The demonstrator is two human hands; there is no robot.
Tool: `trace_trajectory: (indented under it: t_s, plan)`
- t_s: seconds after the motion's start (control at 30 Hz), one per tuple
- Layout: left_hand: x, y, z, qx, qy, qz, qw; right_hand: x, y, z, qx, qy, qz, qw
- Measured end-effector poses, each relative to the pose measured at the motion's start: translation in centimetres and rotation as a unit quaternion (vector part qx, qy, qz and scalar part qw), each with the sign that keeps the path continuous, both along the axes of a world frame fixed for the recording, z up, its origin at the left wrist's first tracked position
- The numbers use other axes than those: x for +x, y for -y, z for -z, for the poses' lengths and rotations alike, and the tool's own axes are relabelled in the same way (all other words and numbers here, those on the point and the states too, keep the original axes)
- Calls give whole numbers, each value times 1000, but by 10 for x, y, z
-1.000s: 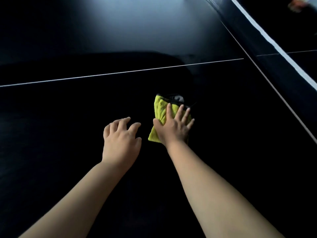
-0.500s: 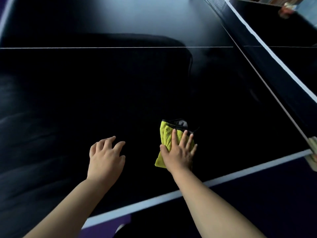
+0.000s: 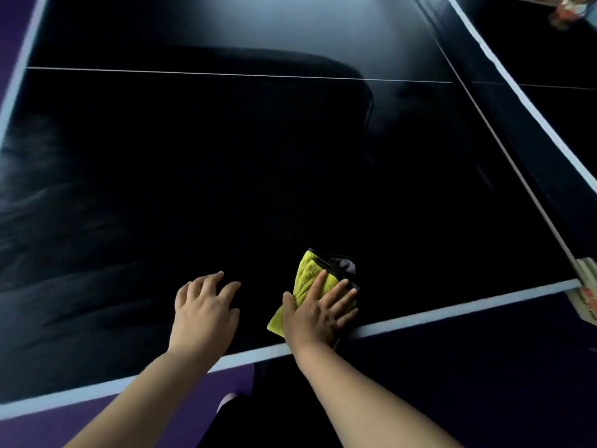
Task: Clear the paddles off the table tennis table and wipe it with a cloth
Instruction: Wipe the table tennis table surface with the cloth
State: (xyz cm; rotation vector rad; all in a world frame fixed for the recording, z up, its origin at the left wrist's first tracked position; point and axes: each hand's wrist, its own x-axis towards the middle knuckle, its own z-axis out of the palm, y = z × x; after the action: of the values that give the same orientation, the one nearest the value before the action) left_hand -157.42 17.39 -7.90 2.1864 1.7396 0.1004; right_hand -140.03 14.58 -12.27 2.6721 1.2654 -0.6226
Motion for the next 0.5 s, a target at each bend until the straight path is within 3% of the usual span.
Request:
trace_trajectory:
  t_s: [0.5]
  plan:
    - [51, -207, 21, -5, 11, -77, 997, 40, -306, 22, 67, 19, -105, 992]
